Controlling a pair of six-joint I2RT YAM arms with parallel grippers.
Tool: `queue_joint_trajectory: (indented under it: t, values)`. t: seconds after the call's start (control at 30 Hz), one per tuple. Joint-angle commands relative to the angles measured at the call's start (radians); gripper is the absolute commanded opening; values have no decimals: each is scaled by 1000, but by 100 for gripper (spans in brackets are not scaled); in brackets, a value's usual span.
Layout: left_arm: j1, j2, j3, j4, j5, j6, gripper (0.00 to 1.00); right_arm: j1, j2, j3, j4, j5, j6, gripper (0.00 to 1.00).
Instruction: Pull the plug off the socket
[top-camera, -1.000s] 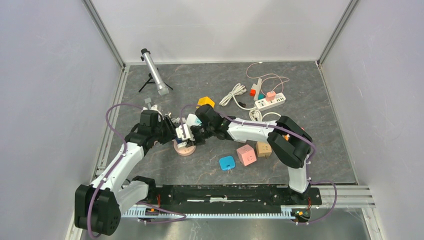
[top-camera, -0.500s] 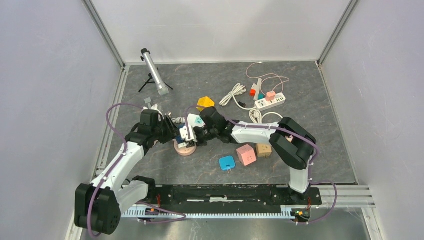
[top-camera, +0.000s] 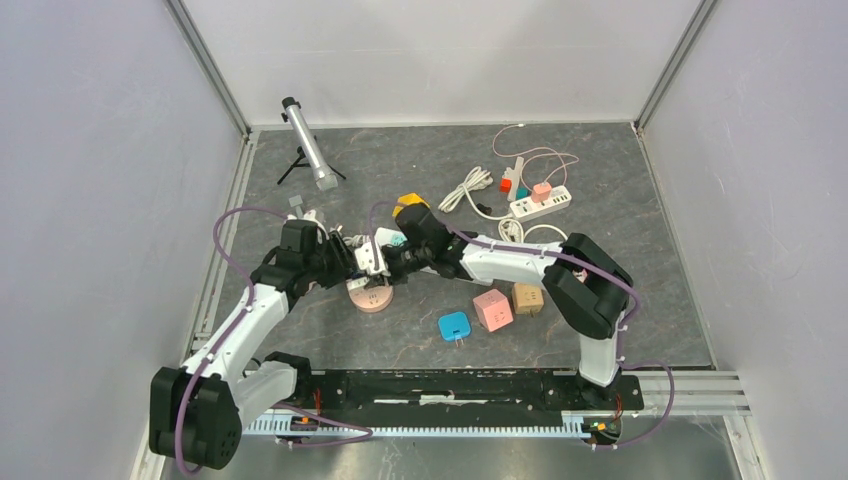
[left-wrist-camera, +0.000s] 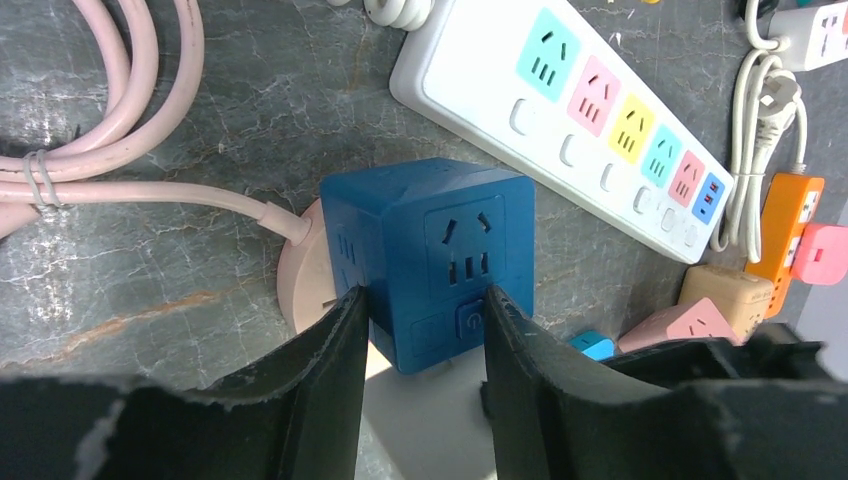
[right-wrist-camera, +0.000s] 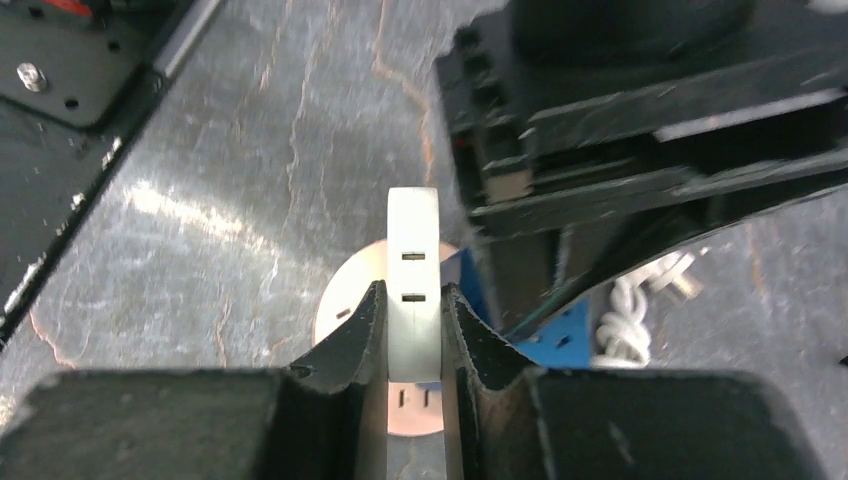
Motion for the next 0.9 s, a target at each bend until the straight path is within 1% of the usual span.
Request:
queue_joint_trajectory:
  t: [0.0,0.1,0.17,0.23,0.3,0.4,0.5,0.53,0.6,0.67,0.7,0.8,0.87]
  values:
    - [-3,38,-59,-79,-25,30,23,0,-7,102,72,-163,44,0]
    - [-3,36,-59,-79,-27,29,23,33,-5,122,-59,-110,-99,0]
    - [-3,33,-57,-80,-29,28,23,41,-7,122,-139,-65,-151,0]
    - [-3,26,-53,-84,-32,27,23,40,-33,100,-182,-41,-178,0]
    - [-3,19,-48,-87,-33,27,24,36,-83,42,-179,-39,-188,0]
    - [-2,7,-26,-89,-27,27,25,18,-156,-26,-179,-77,-171,0]
    - [-3,2,20,-82,1,34,31,7,-219,-78,-176,-68,-126,0]
    - [-2,3,48,-78,34,44,35,5,-245,-100,-149,-35,-79,0]
    - [-2,15,114,-81,93,62,48,5,-299,-201,5,146,66,0]
    - [-2,28,190,-98,109,82,59,6,-365,-332,182,293,204,0]
    - [-1,31,219,-112,101,91,63,6,-390,-373,237,343,270,0]
    - [-1,39,300,-150,69,123,73,8,-437,-422,288,426,459,0]
    - [-1,40,335,-180,42,137,80,8,-439,-406,246,537,589,0]
